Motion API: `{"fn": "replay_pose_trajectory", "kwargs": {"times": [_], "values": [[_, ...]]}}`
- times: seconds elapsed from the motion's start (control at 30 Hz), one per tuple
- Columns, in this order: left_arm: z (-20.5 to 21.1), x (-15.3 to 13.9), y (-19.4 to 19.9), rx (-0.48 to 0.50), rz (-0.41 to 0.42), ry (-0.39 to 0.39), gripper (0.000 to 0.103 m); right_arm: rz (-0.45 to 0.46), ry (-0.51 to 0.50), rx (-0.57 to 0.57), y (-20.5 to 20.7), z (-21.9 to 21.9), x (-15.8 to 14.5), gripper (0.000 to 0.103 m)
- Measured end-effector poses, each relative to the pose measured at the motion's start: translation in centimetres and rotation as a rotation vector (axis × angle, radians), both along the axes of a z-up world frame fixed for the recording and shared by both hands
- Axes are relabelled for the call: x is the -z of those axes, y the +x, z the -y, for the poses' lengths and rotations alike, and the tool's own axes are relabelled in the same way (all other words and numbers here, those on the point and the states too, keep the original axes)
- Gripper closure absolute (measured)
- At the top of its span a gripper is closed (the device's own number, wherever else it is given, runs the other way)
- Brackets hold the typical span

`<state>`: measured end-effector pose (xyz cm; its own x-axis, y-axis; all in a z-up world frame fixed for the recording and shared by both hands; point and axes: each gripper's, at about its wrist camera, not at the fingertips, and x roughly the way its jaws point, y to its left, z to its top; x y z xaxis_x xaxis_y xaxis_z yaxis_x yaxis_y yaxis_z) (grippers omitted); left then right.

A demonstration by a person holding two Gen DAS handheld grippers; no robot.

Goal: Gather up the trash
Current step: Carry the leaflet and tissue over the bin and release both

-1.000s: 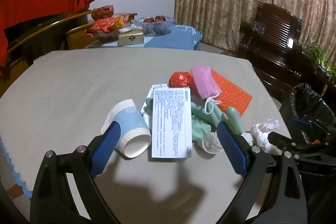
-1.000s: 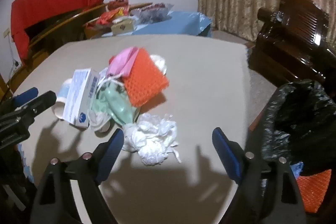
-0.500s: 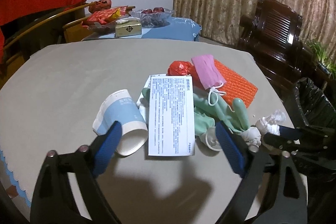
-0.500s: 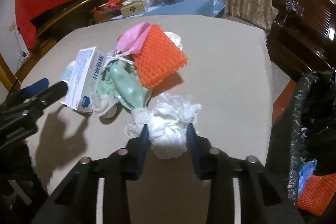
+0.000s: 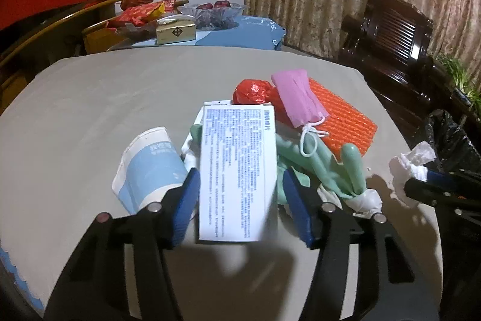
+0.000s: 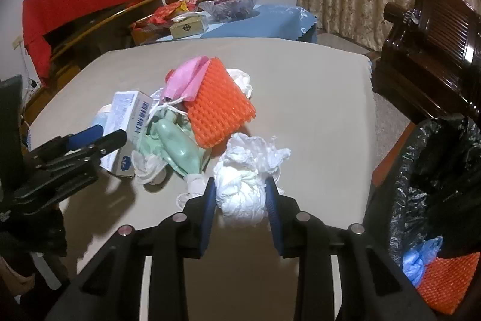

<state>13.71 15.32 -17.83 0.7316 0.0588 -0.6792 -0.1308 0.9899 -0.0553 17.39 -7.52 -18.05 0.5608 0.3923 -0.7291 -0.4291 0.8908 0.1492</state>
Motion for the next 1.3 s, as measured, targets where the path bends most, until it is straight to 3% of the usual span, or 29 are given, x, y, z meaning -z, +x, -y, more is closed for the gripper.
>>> {"fn": "replay_pose_trajectory", "kwargs": {"times": [0.23,0.33,0.43,0.5,0.6,1.0,1.3], "values": [[0.0,-0.1,-0.2,0.005,-0.002,0.001,0.052,0.006,0.003,-0.001,-0.2,0.1,-0.3,0.071],[0.0,0.0,0.1,-0.004,-0.002,0.013,0.039,0.006,0.000,0.000,-0.2,0.1,-0.4,0.071],[-0.2,0.1,0.7,0.001,-0.009,0.019,0.034,0.005,-0.001,0.004,-0.2,0.4,-0.3,0.071],[-0.2,0.4,1.2,0.005,-0.016,0.019,0.035,0.004,-0.002,0.006,-0.1,0.5,-0.3,0.071],[-0.2,0.8,1.7,0.015,-0.028,0.006,0.049,0.002,-0.005,0.007,0.0,0.5,-0.2,0.071],[0.6,-3.0,-0.7,0.005,0.056,-0.015,0.050,0.024,0.024,0.019,-0.4,1.0,-1.4,0.071],[3.7,-6.7,-2.1,0.052,0.099,-0.017,0.050,0.091,0.062,0.049,-1.9,3.0,-5.0,0.071]]}}
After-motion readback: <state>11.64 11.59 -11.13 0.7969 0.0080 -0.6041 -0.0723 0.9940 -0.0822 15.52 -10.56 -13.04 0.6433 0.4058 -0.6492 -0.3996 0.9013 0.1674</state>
